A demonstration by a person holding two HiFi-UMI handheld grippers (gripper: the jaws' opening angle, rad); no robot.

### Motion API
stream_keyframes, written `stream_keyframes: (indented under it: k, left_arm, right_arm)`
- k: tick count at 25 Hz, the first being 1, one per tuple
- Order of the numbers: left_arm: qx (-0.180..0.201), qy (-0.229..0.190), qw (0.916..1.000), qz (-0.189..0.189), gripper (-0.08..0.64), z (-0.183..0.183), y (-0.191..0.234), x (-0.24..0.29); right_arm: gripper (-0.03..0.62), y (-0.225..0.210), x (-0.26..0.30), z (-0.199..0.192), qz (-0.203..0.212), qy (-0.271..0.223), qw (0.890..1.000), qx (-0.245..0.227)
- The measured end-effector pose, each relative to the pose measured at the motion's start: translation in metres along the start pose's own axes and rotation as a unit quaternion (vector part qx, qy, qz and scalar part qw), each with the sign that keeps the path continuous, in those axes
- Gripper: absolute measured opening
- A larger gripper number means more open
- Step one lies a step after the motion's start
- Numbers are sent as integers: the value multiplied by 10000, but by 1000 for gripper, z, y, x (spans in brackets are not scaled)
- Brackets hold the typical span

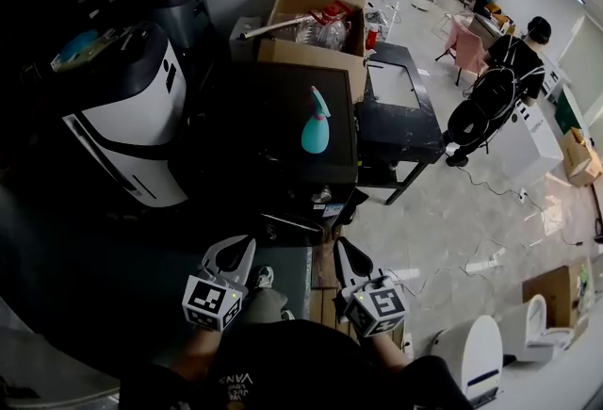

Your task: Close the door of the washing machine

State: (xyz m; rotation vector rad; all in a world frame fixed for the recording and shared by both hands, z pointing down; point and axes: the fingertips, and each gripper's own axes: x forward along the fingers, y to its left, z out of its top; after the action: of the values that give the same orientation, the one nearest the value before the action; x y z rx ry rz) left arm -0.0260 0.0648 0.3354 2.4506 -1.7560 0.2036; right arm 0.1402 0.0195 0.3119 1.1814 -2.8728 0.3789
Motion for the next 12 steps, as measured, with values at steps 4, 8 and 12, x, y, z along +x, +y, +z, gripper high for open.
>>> stream_keyframes:
  k: [4, 8, 12]
  left_arm:
    - [37, 41, 10000, 20, 9, -2, -2, 2]
    - [23, 42, 10000, 23, 9, -4, -3, 4]
    - [-37, 86, 9999, 54, 9, -7, -3, 6]
  right_arm:
    - [-2, -1, -1, -2, -4, -3, 10000, 27]
    - [-2, -3, -1, -6, -1, 39, 10000, 31]
    - [-2, -6, 0, -6, -4, 51, 10000, 57]
